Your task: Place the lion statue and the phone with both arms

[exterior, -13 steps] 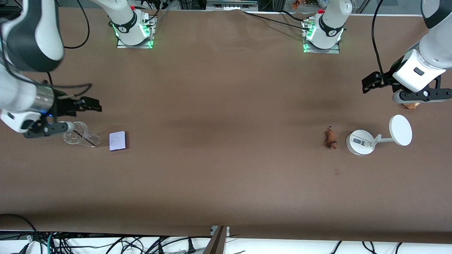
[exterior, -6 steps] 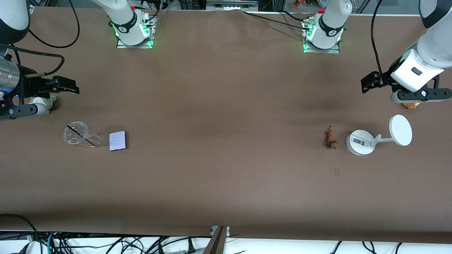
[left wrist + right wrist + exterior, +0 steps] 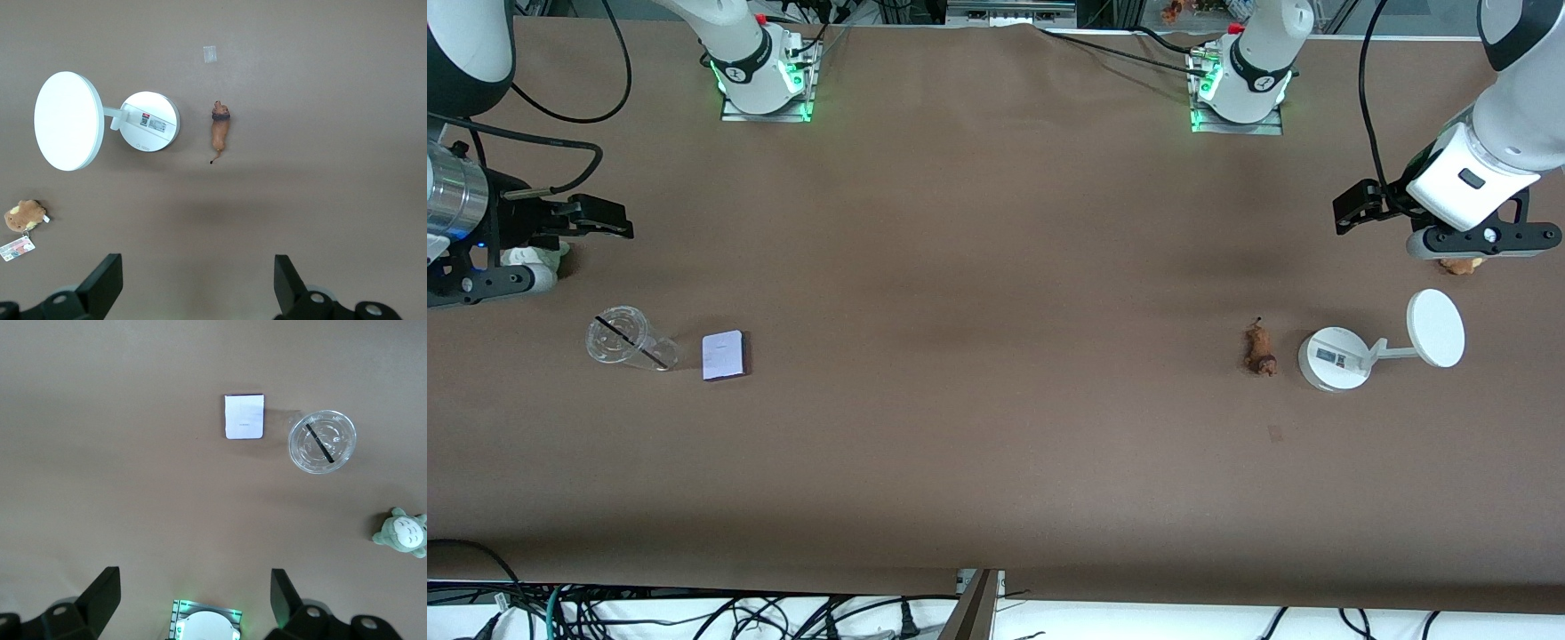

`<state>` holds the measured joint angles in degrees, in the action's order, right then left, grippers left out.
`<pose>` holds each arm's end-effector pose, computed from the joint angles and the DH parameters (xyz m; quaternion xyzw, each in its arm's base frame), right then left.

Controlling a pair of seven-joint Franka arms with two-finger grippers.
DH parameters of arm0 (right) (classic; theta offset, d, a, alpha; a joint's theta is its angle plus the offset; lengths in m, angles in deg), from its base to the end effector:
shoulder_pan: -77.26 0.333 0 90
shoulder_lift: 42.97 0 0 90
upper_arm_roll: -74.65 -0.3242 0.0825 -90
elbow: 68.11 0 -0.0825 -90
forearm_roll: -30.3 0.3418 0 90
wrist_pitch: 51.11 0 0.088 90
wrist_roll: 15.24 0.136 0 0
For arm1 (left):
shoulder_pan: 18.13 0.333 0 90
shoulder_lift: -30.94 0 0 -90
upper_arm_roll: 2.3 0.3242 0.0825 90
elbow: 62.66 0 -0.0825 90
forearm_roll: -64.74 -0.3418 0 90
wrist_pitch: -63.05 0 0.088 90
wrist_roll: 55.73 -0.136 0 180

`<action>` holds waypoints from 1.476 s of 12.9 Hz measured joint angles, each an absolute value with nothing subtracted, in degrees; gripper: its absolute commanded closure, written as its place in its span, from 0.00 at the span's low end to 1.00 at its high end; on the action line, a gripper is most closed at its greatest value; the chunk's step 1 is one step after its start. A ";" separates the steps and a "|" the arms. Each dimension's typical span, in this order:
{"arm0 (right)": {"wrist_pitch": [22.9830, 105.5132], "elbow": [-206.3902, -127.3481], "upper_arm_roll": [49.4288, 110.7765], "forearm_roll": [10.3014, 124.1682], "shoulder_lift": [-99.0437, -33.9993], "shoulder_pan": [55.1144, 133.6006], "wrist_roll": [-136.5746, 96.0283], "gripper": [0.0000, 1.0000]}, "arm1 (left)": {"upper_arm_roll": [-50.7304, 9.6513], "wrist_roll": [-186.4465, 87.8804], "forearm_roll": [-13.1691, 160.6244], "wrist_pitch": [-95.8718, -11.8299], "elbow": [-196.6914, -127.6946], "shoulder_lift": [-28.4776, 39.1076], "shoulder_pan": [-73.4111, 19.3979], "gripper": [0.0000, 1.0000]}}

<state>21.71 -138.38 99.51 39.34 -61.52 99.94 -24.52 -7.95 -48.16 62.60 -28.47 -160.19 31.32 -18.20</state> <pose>0.5630 0.0454 0.5612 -0.9891 -0.0766 0.1239 0.0224 0.5020 -0.0454 0.5532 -0.9985 -0.0147 0.0466 0.0245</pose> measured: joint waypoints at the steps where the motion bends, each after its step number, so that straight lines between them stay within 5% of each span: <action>1: 21.70 -138.38 99.50 39.29 -61.52 99.94 -24.52 0.01 | -7.95 -48.16 62.60 -28.47 -160.19 31.32 -18.20 0.00; 4: 21.62 -138.36 98.33 38.50 -61.19 98.79 -23.92 0.01 | -8.01 -48.20 62.60 -28.48 -160.19 31.32 -18.20 0.00; 10: 21.98 -141.65 80.38 31.36 -56.95 81.80 -23.58 0.01 | -8.06 -48.20 62.60 -28.56 -160.19 31.33 -18.20 0.00; 19: 30.34 -160.76 77.69 31.32 -42.45 78.83 -23.10 0.01 | -8.05 -49.55 62.60 -29.32 -160.19 31.33 -18.05 0.00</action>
<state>30.34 -160.76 77.69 31.32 -42.45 78.83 -23.10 -8.05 -49.55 62.60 -29.32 -160.19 31.33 -18.05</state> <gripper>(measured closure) 0.000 0.000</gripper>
